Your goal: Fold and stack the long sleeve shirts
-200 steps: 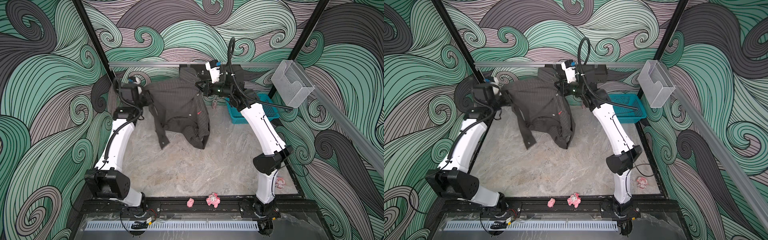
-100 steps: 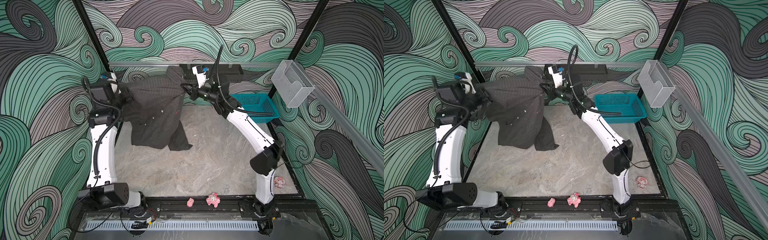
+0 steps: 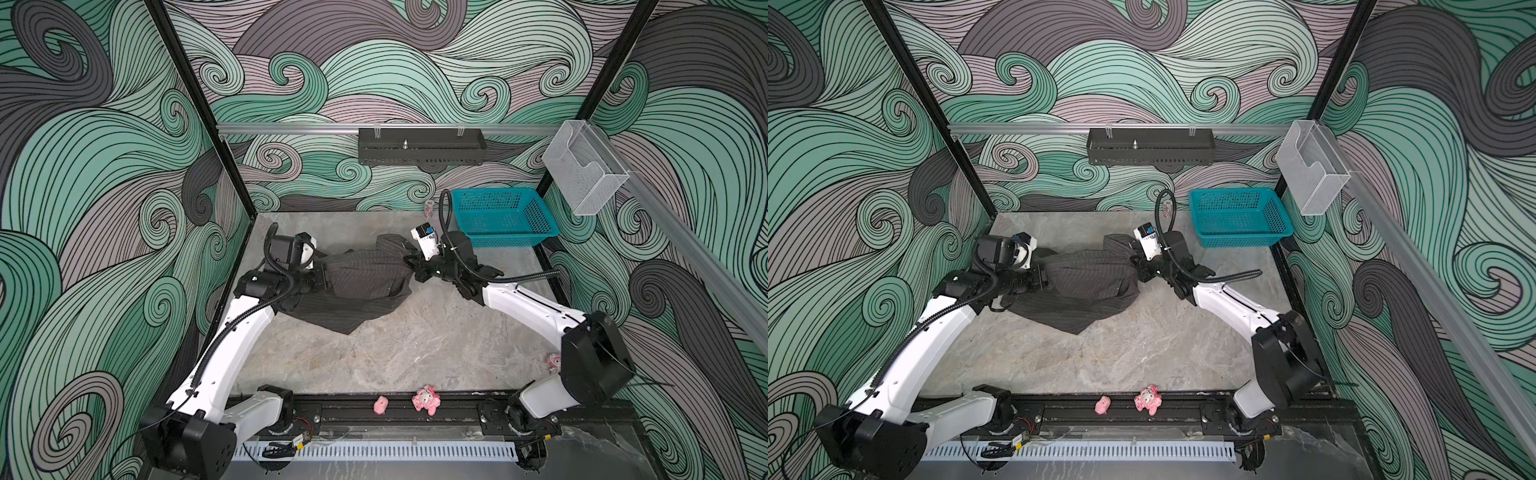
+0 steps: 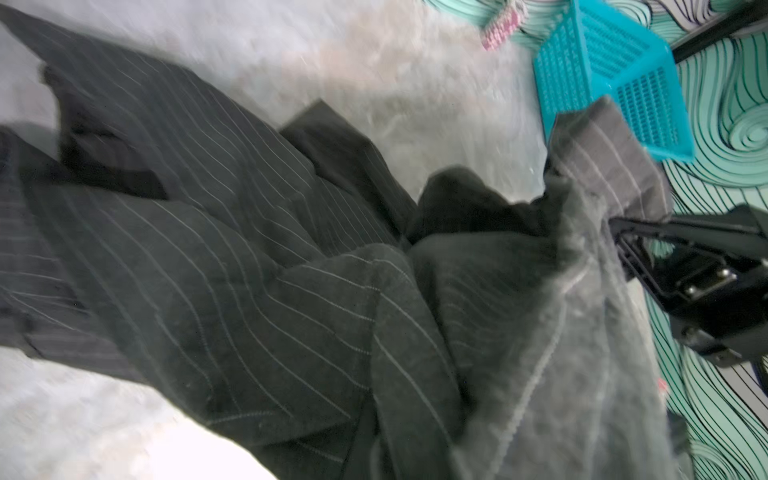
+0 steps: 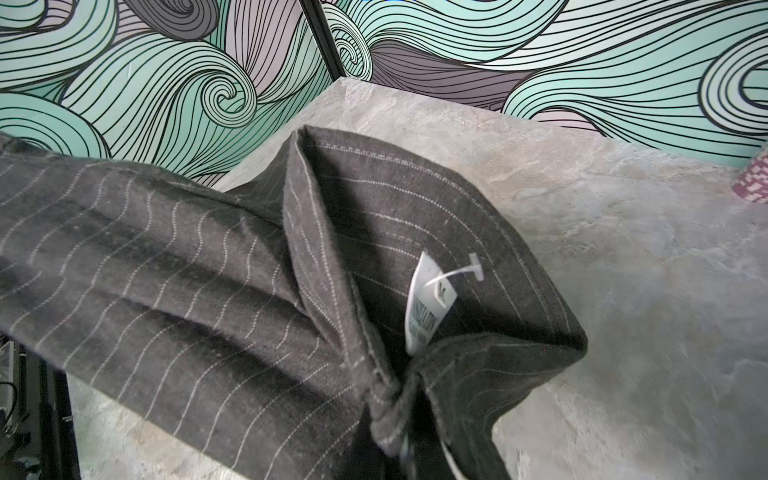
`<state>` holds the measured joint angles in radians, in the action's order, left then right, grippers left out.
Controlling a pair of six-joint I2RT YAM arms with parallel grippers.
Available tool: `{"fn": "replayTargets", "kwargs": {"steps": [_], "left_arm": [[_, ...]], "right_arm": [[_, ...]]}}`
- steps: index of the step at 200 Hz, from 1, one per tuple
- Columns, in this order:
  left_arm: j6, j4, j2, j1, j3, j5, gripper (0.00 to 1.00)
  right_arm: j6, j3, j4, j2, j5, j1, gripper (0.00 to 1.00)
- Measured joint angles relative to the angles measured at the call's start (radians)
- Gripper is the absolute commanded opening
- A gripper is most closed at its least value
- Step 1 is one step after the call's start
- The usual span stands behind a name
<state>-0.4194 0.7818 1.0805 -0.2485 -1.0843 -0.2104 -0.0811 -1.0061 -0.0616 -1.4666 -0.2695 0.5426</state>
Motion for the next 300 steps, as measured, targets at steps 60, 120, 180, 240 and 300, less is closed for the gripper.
{"fn": "replayTargets", "kwargs": {"steps": [60, 120, 180, 240, 300], "left_arm": [[-0.180, 0.045, -0.073, -0.257, 0.176, 0.036, 0.03], [-0.317, 0.011, 0.008, -0.442, 0.283, 0.048, 0.72], [-0.273, 0.089, -0.091, -0.343, 0.081, 0.230, 0.90], [-0.180, 0.085, 0.070, -0.199, -0.007, 0.122, 0.33], [-0.050, 0.140, 0.088, -0.323, 0.096, -0.114, 0.79]], "right_arm": [[-0.064, 0.212, 0.088, 0.279, 0.111, 0.001, 0.01], [-0.205, 0.274, 0.359, 0.333, 0.223, -0.020, 0.60], [-0.417, 0.057, 0.681, 0.379, 0.328, -0.023, 0.72], [-0.556, -0.182, 0.773, 0.116, 0.217, -0.024, 0.72], [-0.579, -0.227, 0.784, 0.063, 0.154, 0.019, 0.73]]}}
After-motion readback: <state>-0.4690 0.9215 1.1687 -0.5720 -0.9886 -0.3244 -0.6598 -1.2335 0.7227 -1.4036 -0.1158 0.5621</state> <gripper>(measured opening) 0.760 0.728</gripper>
